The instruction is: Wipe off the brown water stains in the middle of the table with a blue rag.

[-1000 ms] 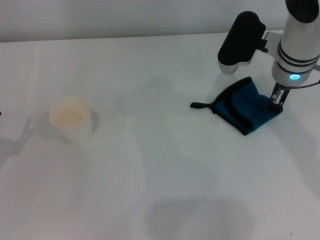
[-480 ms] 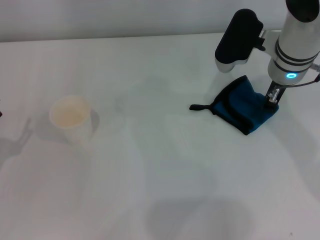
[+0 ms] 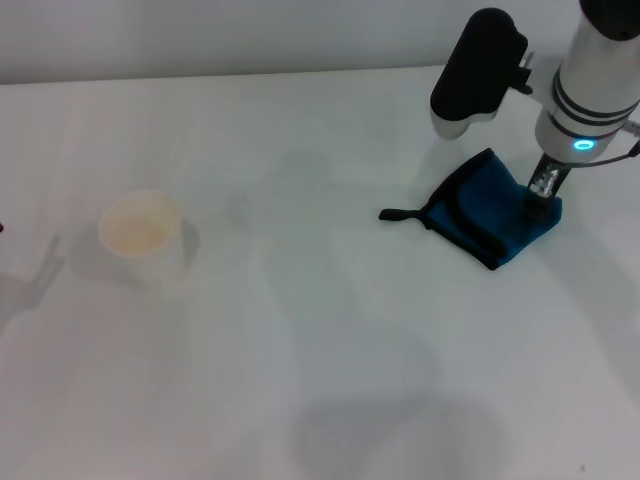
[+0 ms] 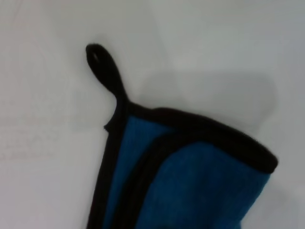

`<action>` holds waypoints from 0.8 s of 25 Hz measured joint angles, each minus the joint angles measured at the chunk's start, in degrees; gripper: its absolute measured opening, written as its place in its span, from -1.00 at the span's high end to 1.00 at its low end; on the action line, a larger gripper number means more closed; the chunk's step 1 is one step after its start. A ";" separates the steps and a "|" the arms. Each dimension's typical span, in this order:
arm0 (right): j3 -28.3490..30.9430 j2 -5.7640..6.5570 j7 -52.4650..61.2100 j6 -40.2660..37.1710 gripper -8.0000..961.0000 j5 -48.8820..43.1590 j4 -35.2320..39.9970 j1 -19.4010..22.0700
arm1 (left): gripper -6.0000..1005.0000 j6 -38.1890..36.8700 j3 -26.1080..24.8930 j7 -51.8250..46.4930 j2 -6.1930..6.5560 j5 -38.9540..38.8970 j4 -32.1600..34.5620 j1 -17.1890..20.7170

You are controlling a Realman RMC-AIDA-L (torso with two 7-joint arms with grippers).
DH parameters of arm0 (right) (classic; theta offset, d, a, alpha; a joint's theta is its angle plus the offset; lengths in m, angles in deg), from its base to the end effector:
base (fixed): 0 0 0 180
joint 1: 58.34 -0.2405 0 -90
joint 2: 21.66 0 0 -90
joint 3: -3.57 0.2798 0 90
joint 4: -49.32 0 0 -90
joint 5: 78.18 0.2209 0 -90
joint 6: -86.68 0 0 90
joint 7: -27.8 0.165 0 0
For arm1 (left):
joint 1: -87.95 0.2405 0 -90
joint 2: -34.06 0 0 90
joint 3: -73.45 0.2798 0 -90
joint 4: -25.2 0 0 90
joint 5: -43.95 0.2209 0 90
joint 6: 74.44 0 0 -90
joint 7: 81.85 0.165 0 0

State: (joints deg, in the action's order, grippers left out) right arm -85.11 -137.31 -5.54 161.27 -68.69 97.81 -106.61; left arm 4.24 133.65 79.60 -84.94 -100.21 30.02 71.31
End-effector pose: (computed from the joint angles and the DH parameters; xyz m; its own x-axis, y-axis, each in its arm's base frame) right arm 0.2659 0.4407 -0.0291 0.5708 -0.5915 0.5695 -0.1703 -0.7637 -0.6227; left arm -0.3824 0.3011 -0.0180 0.7233 -0.0599 0.6879 0.6547 -0.2571 -0.7108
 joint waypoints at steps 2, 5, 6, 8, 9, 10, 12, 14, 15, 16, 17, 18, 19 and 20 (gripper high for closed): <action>0.15 0.07 -0.26 0.01 0.25 -0.01 2.24 1.02 | -0.75 -0.03 0.00 -0.01 0.00 0.00 0.02 -0.13; 0.67 0.18 -0.22 -0.09 -0.03 0.06 6.84 2.95 | -0.75 -0.03 0.00 0.00 -0.06 0.00 0.02 -0.21; 0.94 0.22 -0.11 -0.22 -0.10 0.10 8.67 3.69 | -0.75 -0.03 0.00 -0.01 -0.08 0.00 0.02 -0.22; 2.30 0.20 -0.04 -1.13 -0.26 0.10 11.36 5.29 | -0.75 -0.03 0.00 -0.01 -0.08 0.00 -0.01 -0.22; 3.19 0.21 -0.10 -1.87 -0.34 0.09 12.36 5.96 | -0.75 -0.03 0.00 -0.01 -0.09 0.01 -0.05 -0.23; 4.50 0.19 -0.22 -3.03 -0.41 0.12 13.31 6.91 | -0.75 -0.03 0.00 -0.01 -0.09 0.01 -0.06 -0.23; 7.26 0.23 -0.52 -5.48 -0.41 0.30 14.18 8.42 | -0.75 -0.03 0.00 0.00 -0.09 0.01 -0.12 -0.23; 11.04 0.28 -1.19 -8.75 -0.41 0.54 14.59 9.99 | -0.75 -0.03 0.00 -0.01 -0.09 0.01 -0.15 -0.28; 12.94 0.28 -1.88 -10.48 -0.41 1.11 14.60 10.83 | -0.75 -0.03 0.00 -0.01 -0.09 0.01 -0.15 -0.31; 14.61 0.28 -2.54 -12.04 -0.41 1.81 14.62 11.60 | -0.75 -0.02 0.00 -0.01 -0.09 0.02 -0.14 -0.33; 16.34 0.31 -3.53 -14.17 -0.41 3.00 14.45 12.46 | -0.75 -0.02 0.02 -0.01 -0.09 0.02 -0.11 -0.37; 17.75 0.33 -4.41 -15.97 -0.41 4.32 14.21 13.17 | -0.75 -0.02 0.08 -0.03 -0.09 0.04 -0.07 -0.42; 19.44 0.35 -5.61 -18.29 -0.40 6.32 13.82 14.10 | -0.75 -0.02 0.16 -0.05 -0.08 0.06 -0.03 -0.49; 20.62 0.38 -6.60 -20.13 -0.40 8.10 13.63 14.91 | -0.75 -0.01 0.19 -0.05 -0.06 0.08 -0.02 -0.54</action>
State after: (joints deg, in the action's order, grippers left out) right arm -64.50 -136.93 -12.14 141.14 -60.59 111.44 -91.71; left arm 4.23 133.85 79.55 -85.00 -100.12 29.99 70.77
